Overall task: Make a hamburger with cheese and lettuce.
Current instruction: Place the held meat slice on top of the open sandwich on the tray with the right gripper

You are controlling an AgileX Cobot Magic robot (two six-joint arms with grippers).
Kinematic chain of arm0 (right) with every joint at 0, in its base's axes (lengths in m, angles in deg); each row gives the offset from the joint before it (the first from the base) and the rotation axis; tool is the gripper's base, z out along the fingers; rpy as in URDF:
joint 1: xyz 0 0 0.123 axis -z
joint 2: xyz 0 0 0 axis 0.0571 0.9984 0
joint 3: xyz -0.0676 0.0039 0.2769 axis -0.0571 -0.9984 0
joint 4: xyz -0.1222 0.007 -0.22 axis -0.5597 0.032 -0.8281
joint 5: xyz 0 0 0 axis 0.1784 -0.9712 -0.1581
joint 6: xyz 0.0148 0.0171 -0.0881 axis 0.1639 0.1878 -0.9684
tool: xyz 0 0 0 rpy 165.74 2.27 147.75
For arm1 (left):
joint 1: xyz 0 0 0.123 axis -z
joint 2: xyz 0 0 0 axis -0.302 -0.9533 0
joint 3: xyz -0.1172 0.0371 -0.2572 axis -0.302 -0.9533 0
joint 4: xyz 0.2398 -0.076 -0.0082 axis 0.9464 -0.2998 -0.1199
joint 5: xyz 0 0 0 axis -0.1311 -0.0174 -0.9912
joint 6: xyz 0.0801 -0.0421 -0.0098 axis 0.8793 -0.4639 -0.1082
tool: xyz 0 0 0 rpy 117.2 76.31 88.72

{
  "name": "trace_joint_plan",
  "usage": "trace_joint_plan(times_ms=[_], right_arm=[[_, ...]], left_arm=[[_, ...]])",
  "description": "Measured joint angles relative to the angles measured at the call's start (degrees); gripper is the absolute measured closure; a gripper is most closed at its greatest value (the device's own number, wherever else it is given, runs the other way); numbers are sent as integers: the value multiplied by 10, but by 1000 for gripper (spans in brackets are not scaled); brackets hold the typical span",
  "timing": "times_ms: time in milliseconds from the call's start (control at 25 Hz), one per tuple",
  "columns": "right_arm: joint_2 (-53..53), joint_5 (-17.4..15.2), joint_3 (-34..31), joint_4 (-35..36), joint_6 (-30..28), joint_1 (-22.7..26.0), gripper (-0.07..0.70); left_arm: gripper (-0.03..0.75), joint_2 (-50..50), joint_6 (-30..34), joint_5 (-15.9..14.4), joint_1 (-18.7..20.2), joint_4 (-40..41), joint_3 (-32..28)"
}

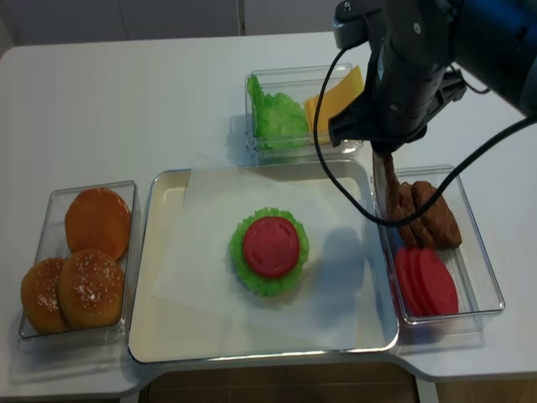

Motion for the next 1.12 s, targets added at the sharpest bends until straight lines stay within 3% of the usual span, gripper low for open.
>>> trace_joint_plan(times_ms=[440, 800, 1120], right_arm=[[-28, -5, 0, 20, -17, -4, 544], [-28, -6, 0, -12, -8, -107, 545], [-25, -6, 0, -37, 0, -153, 545]], left_arm=[[358, 0, 0, 0, 0, 0, 0], [358, 0, 0, 0, 0, 0, 0], [358, 0, 0, 0, 0, 0, 0]])
